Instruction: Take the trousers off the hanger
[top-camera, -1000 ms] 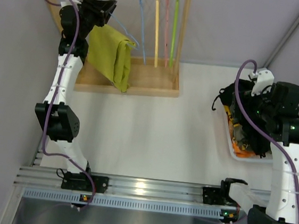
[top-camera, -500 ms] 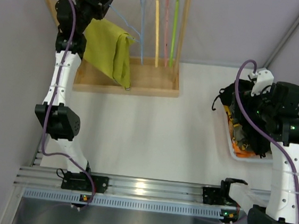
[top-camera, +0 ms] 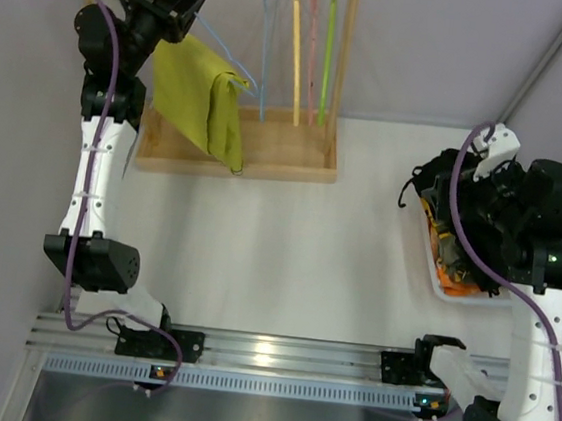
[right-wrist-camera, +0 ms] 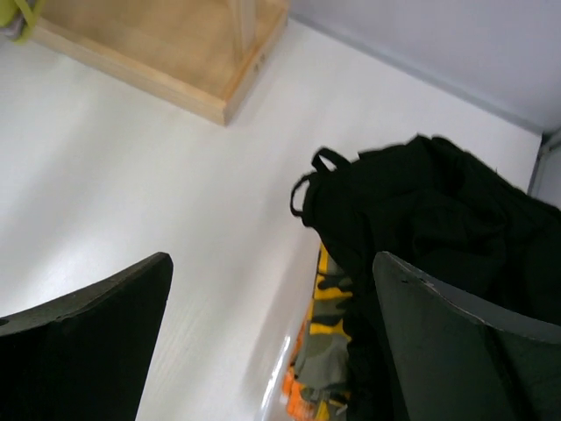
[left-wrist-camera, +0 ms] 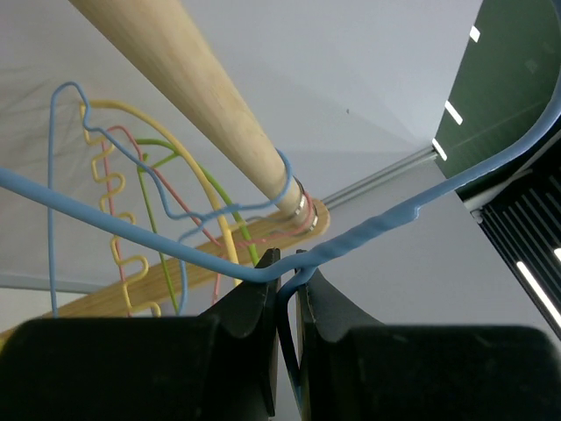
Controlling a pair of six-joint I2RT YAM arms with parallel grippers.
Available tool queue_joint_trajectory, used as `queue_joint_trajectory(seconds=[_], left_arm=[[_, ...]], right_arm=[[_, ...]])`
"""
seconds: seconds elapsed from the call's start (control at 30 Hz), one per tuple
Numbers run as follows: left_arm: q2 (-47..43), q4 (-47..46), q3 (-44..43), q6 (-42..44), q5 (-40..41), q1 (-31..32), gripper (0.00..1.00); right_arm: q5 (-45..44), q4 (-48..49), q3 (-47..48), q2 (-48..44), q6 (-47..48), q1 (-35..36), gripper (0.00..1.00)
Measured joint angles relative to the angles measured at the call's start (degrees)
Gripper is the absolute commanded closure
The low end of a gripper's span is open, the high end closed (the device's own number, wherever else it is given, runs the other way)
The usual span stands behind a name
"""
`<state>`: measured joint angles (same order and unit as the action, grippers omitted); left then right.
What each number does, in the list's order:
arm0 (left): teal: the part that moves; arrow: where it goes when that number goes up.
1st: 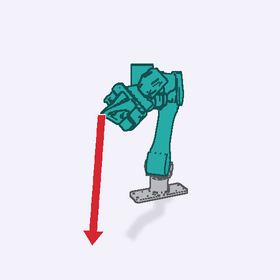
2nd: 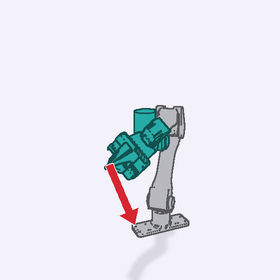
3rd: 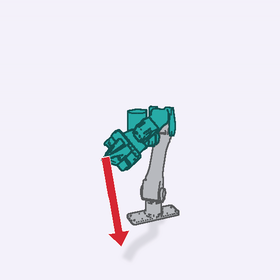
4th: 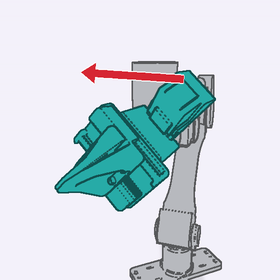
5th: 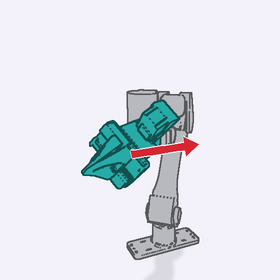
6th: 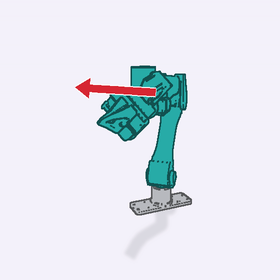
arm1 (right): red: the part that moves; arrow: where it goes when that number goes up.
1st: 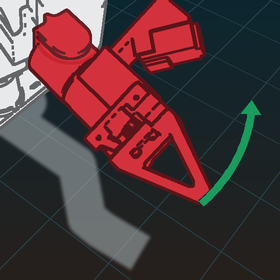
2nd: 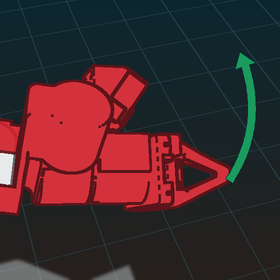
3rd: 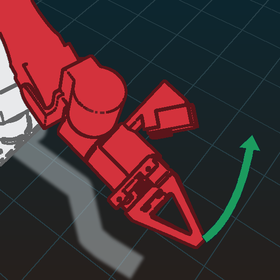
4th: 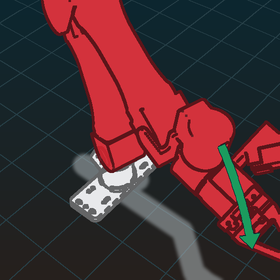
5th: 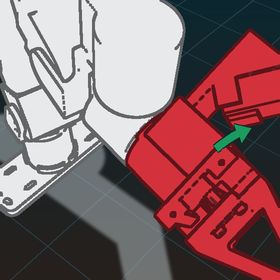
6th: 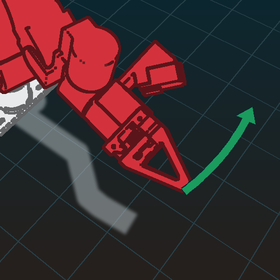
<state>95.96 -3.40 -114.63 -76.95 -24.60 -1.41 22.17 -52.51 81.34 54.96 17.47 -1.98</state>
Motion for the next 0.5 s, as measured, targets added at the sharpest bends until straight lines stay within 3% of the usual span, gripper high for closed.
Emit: queue_joint_trajectory(seconds=[0.3, 0.5], left_arm=[[-16.15, -0.07, 13.35, -3.63, -3.06, 0.00, 1.00], [-23.28, 0.00, 22.36, -5.99, -4.98, -0.04, 1.00]], right_arm=[[12.17, 27.87, -13.44, -7.37, -11.37, 1.07, 0.01], [12.26, 40.98, -17.31, -5.11, -14.43, 12.07, 0.01]])
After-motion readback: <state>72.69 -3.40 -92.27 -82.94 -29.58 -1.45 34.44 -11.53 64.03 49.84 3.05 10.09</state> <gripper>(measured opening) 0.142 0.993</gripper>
